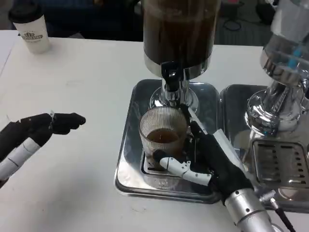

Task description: Grasp the cup under the faucet to collect the drink, then remove the cup.

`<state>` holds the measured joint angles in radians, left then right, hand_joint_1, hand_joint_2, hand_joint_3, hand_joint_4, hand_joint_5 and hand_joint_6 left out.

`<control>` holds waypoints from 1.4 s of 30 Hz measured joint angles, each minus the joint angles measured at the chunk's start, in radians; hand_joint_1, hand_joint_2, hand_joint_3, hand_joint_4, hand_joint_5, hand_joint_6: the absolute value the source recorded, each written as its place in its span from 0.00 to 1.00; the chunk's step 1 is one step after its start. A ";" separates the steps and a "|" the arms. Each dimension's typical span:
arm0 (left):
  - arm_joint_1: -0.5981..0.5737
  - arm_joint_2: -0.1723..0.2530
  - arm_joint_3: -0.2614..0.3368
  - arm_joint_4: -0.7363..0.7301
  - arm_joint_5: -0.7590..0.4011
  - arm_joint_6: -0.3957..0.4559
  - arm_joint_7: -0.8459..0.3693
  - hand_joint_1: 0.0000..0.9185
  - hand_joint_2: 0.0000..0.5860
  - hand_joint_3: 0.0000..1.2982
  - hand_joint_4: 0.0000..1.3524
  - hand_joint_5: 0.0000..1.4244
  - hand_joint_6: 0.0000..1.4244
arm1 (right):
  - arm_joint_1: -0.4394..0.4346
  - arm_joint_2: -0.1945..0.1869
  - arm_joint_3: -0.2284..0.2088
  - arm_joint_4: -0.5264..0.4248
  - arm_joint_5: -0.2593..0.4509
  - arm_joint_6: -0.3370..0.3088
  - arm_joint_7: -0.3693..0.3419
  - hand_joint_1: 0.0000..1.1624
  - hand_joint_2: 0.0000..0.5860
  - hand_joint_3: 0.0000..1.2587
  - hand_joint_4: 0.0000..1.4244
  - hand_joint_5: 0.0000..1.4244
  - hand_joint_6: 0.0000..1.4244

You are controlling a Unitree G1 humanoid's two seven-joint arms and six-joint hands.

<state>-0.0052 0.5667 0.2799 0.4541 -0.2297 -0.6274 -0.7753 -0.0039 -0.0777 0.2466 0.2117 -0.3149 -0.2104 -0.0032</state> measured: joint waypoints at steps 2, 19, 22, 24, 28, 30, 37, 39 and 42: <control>0.005 0.000 0.000 0.004 0.000 0.000 0.003 0.00 0.20 0.32 0.22 0.18 0.18 | -0.008 0.000 0.005 0.009 -0.005 0.000 -0.005 0.54 0.32 0.00 0.00 0.00 0.02; 0.013 0.004 -0.003 0.015 0.003 0.000 0.010 0.00 0.23 0.36 0.25 0.18 0.19 | -0.049 0.029 0.012 0.095 -0.006 -0.042 -0.060 0.51 0.32 0.00 0.00 0.08 0.18; 0.013 0.004 -0.004 0.022 0.003 0.000 0.010 0.00 0.23 0.36 0.25 0.18 0.20 | -0.058 0.029 0.006 0.121 0.006 -0.066 -0.067 0.51 0.32 0.00 0.00 0.09 0.20; 0.013 0.005 -0.005 0.027 0.003 0.000 0.010 0.00 0.23 0.36 0.25 0.19 0.20 | -0.064 0.032 0.002 0.142 0.016 -0.093 -0.072 0.51 0.32 0.00 0.00 0.10 0.20; 0.013 0.005 -0.006 0.030 0.003 0.000 0.010 0.00 0.23 0.36 0.25 0.19 0.21 | -0.068 0.038 0.001 0.178 0.029 -0.132 -0.081 0.52 0.32 0.00 0.04 0.15 0.22; 0.013 0.005 -0.007 0.032 0.003 0.000 0.010 0.00 0.24 0.36 0.25 0.19 0.21 | -0.069 0.044 0.000 0.192 0.030 -0.149 -0.096 0.56 0.33 0.03 0.10 0.20 0.26; 0.013 0.005 -0.009 0.041 0.003 0.000 0.010 0.00 0.24 0.37 0.27 0.20 0.22 | -0.068 0.074 -0.012 0.256 0.033 -0.226 -0.158 0.62 0.34 0.16 0.23 0.36 0.47; 0.013 0.005 -0.010 0.045 0.003 0.000 0.010 0.00 0.24 0.37 0.27 0.20 0.22 | -0.067 0.082 -0.018 0.274 0.032 -0.247 -0.185 0.62 0.33 0.18 0.26 0.40 0.53; 0.013 0.006 -0.014 0.051 0.004 0.000 0.010 0.00 0.24 0.37 0.27 0.21 0.22 | -0.068 0.097 -0.029 0.311 0.032 -0.292 -0.217 0.63 0.33 0.22 0.30 0.44 0.58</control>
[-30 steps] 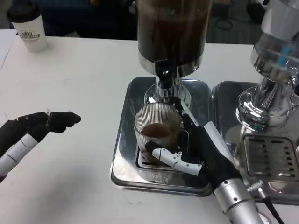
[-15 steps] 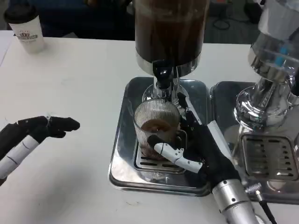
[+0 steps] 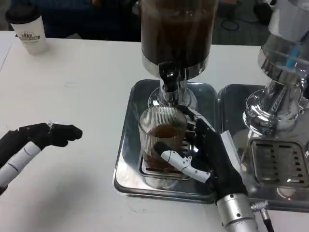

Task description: Grasp the cup under the faucet to collect the drink, then remove the cup.

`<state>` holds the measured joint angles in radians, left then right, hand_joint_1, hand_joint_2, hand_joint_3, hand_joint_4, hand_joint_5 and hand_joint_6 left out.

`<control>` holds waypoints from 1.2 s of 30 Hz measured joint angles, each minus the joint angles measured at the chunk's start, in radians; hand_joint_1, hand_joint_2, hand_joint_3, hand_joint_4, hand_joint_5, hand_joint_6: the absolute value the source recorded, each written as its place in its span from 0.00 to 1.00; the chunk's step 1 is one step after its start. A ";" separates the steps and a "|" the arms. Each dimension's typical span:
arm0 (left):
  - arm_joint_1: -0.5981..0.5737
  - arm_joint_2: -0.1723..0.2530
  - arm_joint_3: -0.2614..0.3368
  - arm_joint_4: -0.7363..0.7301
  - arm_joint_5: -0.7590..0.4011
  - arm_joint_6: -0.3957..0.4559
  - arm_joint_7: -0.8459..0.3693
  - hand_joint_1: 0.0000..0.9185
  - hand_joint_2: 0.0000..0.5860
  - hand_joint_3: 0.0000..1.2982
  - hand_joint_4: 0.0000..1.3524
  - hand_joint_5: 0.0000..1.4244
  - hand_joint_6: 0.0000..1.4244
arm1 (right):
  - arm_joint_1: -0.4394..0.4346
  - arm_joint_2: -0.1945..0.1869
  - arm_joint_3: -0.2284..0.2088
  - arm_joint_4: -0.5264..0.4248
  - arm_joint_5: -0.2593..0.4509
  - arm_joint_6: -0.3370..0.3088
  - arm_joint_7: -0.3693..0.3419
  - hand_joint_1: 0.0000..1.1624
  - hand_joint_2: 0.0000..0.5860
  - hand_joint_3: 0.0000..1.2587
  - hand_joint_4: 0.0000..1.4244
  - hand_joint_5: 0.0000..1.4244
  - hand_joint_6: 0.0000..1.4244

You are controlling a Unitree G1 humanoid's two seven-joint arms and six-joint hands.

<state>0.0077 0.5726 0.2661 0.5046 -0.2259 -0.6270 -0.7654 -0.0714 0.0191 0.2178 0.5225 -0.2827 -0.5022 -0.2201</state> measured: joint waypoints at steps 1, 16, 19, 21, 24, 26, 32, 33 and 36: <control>0.000 0.000 -0.001 0.001 0.000 0.000 0.000 0.00 0.24 0.37 0.28 0.21 0.22 | -0.001 0.004 -0.003 0.012 0.000 -0.008 -0.005 0.63 0.33 0.22 0.30 0.45 0.59; -0.004 0.007 -0.003 0.024 0.001 0.000 0.000 0.00 0.22 0.37 0.28 0.22 0.23 | -0.024 0.012 -0.037 0.112 0.015 -0.120 -0.031 0.65 0.39 0.31 0.38 0.53 0.70; -0.004 0.007 -0.004 0.027 0.001 0.000 0.000 0.00 0.22 0.37 0.28 0.22 0.23 | -0.026 0.012 -0.044 0.122 0.029 -0.131 -0.018 0.66 0.40 0.33 0.40 0.55 0.73; -0.005 0.007 -0.005 0.028 0.001 0.000 0.000 0.00 0.22 0.37 0.28 0.22 0.23 | -0.029 0.012 -0.048 0.130 0.035 -0.137 -0.009 0.66 0.40 0.33 0.40 0.55 0.74; -0.010 0.008 -0.006 0.034 0.001 0.000 0.000 0.00 0.22 0.37 0.28 0.22 0.23 | -0.029 0.011 -0.053 0.133 0.036 -0.143 -0.006 0.66 0.41 0.34 0.40 0.56 0.75; -0.011 0.008 -0.007 0.038 0.001 0.000 0.000 0.00 0.22 0.38 0.28 0.22 0.23 | -0.027 0.011 -0.056 0.133 0.036 -0.146 -0.008 0.68 0.40 0.36 0.42 0.58 0.78; -0.013 0.008 -0.009 0.041 0.001 0.000 0.000 0.00 0.23 0.38 0.28 0.22 0.24 | -0.015 0.010 -0.060 0.122 0.031 -0.148 -0.025 0.70 0.40 0.38 0.43 0.61 0.80; -0.013 0.008 -0.009 0.041 0.001 0.000 0.000 0.00 0.23 0.38 0.28 0.22 0.24 | -0.011 0.010 -0.060 0.117 0.030 -0.148 -0.027 0.69 0.39 0.38 0.44 0.61 0.81; -0.013 0.008 -0.009 0.041 0.001 0.000 0.000 0.00 0.23 0.38 0.28 0.22 0.24 | 0.003 0.008 -0.063 0.103 0.026 -0.148 -0.033 0.69 0.39 0.38 0.44 0.61 0.81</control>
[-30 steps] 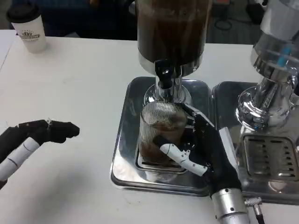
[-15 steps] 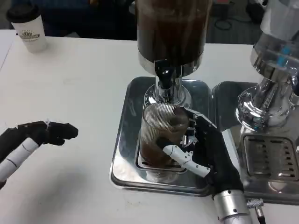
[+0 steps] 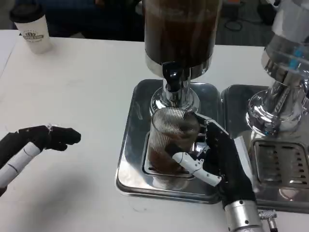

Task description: Grasp the cup under the faucet to collect the drink, then remove the cup.

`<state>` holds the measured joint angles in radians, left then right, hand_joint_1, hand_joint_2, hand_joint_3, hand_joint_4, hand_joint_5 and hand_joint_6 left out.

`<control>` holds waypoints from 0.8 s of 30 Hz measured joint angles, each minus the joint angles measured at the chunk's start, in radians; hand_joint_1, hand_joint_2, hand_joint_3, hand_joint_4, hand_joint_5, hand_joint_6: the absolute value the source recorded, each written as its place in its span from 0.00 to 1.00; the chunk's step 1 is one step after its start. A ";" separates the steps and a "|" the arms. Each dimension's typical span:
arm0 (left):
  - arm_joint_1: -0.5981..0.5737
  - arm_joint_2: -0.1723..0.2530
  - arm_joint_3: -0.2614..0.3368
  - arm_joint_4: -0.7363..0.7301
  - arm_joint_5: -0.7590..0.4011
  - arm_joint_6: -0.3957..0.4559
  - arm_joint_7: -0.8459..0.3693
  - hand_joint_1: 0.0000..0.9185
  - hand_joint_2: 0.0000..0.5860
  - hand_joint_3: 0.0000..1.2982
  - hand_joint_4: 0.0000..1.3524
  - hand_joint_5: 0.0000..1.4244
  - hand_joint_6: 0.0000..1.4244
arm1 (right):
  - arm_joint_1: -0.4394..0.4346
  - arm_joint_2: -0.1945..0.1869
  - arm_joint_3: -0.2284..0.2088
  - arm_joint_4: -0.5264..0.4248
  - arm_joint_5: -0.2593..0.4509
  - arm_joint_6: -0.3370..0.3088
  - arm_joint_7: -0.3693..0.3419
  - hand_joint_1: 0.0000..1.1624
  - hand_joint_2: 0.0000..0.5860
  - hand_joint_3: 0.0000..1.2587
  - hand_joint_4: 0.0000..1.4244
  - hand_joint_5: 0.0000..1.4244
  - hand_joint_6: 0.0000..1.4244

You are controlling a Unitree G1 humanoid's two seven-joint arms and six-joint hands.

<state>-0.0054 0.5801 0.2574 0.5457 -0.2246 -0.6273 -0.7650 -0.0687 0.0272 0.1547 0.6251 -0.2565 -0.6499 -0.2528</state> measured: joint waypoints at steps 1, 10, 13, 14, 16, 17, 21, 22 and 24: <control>0.000 0.000 0.000 0.000 0.000 0.000 0.000 0.00 0.23 0.38 0.28 0.22 0.24 | 0.004 0.000 -0.001 -0.005 -0.002 0.001 0.000 0.69 0.39 0.38 0.44 0.61 0.81; 0.000 0.000 -0.005 -0.011 0.000 0.000 0.000 0.00 0.23 0.38 0.28 0.22 0.24 | 0.040 -0.005 -0.013 -0.058 -0.012 0.020 0.000 0.69 0.39 0.38 0.44 0.61 0.81; 0.000 -0.001 -0.010 -0.020 0.000 0.000 0.000 0.00 0.23 0.38 0.28 0.22 0.24 | 0.048 -0.007 -0.017 -0.071 -0.014 0.025 0.000 0.69 0.39 0.38 0.44 0.61 0.82; 0.000 -0.001 -0.013 -0.022 0.000 0.000 0.000 0.00 0.23 0.38 0.28 0.22 0.24 | 0.050 -0.007 -0.018 -0.075 -0.014 0.029 0.000 0.69 0.39 0.38 0.44 0.61 0.82; 0.000 -0.002 -0.022 -0.025 0.000 0.000 0.000 0.00 0.23 0.38 0.28 0.22 0.24 | 0.054 -0.008 -0.022 -0.082 -0.014 0.032 0.000 0.69 0.39 0.38 0.44 0.61 0.82; 0.000 -0.003 -0.026 -0.028 0.000 0.000 0.000 0.00 0.23 0.38 0.28 0.22 0.24 | 0.055 -0.010 -0.024 -0.084 -0.014 0.032 0.001 0.69 0.39 0.38 0.44 0.61 0.82; 0.003 -0.010 -0.037 -0.057 0.000 0.000 0.012 0.00 0.23 0.38 0.28 0.22 0.24 | 0.059 -0.021 -0.029 -0.090 -0.011 0.032 0.009 0.68 0.39 0.39 0.44 0.61 0.83; 0.005 -0.010 -0.038 -0.063 0.001 0.000 0.015 0.00 0.23 0.38 0.28 0.22 0.24 | 0.061 -0.024 -0.030 -0.093 -0.010 0.032 0.011 0.68 0.39 0.39 0.44 0.61 0.83; 0.009 -0.013 -0.042 -0.073 0.001 0.000 0.025 0.00 0.23 0.38 0.28 0.22 0.24 | 0.070 -0.030 -0.034 -0.105 -0.007 0.032 0.015 0.68 0.39 0.39 0.44 0.61 0.83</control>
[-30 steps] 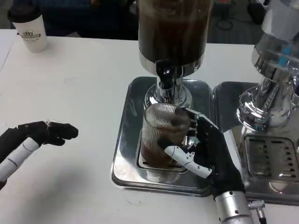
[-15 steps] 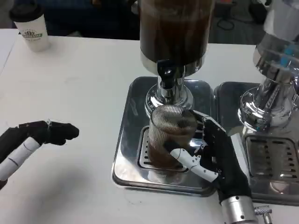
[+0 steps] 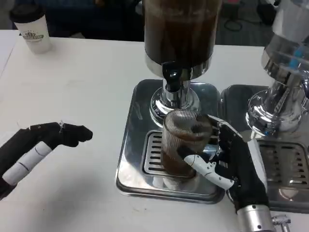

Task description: Grasp the cup under the faucet to collect the drink, then remove the cup.

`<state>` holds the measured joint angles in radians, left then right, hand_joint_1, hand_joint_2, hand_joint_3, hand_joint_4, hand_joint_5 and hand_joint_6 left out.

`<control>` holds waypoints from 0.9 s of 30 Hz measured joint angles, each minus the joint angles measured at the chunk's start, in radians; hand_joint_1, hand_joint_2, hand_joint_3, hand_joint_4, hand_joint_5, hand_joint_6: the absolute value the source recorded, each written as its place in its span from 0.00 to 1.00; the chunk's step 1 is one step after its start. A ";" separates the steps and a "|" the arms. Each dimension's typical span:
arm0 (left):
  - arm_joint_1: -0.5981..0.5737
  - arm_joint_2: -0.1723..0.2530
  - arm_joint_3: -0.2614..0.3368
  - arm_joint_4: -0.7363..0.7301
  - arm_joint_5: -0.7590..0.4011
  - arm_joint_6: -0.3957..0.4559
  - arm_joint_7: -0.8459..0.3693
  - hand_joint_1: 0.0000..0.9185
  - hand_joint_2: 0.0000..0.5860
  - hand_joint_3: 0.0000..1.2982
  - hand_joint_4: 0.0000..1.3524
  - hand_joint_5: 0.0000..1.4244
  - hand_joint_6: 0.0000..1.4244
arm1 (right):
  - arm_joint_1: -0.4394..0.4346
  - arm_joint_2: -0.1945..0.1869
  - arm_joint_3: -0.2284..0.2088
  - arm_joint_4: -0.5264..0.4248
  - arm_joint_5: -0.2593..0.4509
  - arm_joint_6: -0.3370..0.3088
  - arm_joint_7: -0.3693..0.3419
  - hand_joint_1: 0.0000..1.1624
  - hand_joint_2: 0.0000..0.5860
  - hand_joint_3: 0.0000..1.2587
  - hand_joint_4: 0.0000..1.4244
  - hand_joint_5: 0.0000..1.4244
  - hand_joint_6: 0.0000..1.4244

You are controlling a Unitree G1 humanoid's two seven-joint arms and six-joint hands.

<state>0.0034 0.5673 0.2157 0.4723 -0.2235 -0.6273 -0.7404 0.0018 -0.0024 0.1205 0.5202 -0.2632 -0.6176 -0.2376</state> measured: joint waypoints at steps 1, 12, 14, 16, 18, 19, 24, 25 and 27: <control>0.001 -0.001 -0.002 -0.002 0.001 0.000 0.003 0.00 0.23 0.38 0.28 0.22 0.24 | 0.004 -0.002 -0.002 -0.004 0.005 0.000 0.002 0.68 0.39 0.39 0.44 0.61 0.83; 0.007 -0.011 -0.008 -0.012 0.018 0.000 0.017 0.00 0.23 0.38 0.28 0.22 0.24 | 0.013 -0.013 -0.003 -0.021 -0.006 0.001 0.006 0.69 0.38 0.40 0.45 0.62 0.84; 0.007 -0.016 -0.009 -0.012 0.021 0.000 0.017 0.00 0.23 0.38 0.28 0.22 0.24 | 0.013 -0.013 -0.003 -0.022 -0.013 0.001 0.004 0.69 0.38 0.41 0.45 0.62 0.84; 0.007 -0.017 -0.012 -0.012 0.031 0.000 0.017 0.00 0.23 0.38 0.28 0.22 0.24 | 0.013 -0.013 -0.003 -0.024 -0.020 0.001 0.001 0.69 0.37 0.41 0.46 0.63 0.84; 0.008 -0.017 -0.013 -0.012 0.031 0.000 0.017 0.00 0.23 0.38 0.28 0.22 0.24 | 0.016 -0.013 -0.004 -0.030 -0.024 0.001 -0.001 0.69 0.36 0.41 0.46 0.63 0.84; 0.008 -0.017 -0.013 -0.012 0.031 0.000 0.017 0.00 0.23 0.38 0.28 0.22 0.24 | 0.018 -0.014 -0.005 -0.035 -0.025 0.001 -0.001 0.69 0.36 0.41 0.46 0.63 0.84; 0.008 -0.017 -0.017 -0.012 0.031 0.000 0.017 0.00 0.23 0.38 0.28 0.22 0.24 | 0.023 -0.014 -0.016 -0.059 -0.025 0.001 -0.004 0.69 0.36 0.41 0.46 0.63 0.85; 0.008 -0.017 -0.019 -0.012 0.031 0.000 0.017 0.00 0.23 0.38 0.28 0.23 0.24 | 0.024 -0.014 -0.017 -0.059 -0.025 0.001 -0.004 0.69 0.36 0.41 0.46 0.63 0.85; 0.008 -0.018 -0.021 -0.012 0.031 0.000 0.017 0.00 0.23 0.38 0.28 0.23 0.24 | 0.025 -0.013 -0.017 -0.061 -0.025 0.001 -0.004 0.69 0.36 0.41 0.46 0.64 0.85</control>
<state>0.0117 0.5495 0.1947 0.4603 -0.1920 -0.6271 -0.7232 0.0270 -0.0158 0.1035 0.4592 -0.2883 -0.6169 -0.2414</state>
